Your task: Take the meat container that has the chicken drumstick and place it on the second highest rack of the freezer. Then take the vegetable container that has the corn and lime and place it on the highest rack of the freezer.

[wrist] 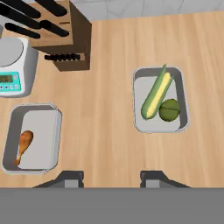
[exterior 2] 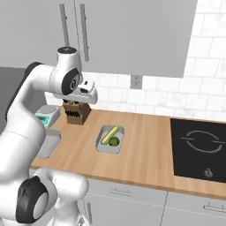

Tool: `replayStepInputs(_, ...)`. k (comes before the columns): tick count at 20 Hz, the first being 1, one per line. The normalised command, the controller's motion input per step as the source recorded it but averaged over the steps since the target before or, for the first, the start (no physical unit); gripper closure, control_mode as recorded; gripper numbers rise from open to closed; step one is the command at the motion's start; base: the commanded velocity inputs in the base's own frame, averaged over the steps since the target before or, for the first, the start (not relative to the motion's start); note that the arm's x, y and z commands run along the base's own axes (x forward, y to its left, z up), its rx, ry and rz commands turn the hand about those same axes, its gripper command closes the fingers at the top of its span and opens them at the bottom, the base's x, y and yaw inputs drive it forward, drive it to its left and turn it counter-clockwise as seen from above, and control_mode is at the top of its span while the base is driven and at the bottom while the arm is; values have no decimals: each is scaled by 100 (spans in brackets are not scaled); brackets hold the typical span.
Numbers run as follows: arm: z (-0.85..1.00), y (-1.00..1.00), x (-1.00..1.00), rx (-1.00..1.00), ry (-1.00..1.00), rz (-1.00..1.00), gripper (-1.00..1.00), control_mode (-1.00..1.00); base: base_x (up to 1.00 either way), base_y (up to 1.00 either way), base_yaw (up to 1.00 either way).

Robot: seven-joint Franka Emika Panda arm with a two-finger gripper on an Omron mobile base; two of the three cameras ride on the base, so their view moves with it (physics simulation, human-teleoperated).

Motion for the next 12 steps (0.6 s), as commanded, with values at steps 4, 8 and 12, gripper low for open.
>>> replayStepInputs(4,-3,-7,-22,15,0,-27,-100,-100,0,0,0)
replayStepInputs(8,-31,-8,-30,21,8,-84,-100,-100,0,0,0)
replayStepInputs(12,-42,-52,-24,21,19,-74,-100,-100,0,0,0)
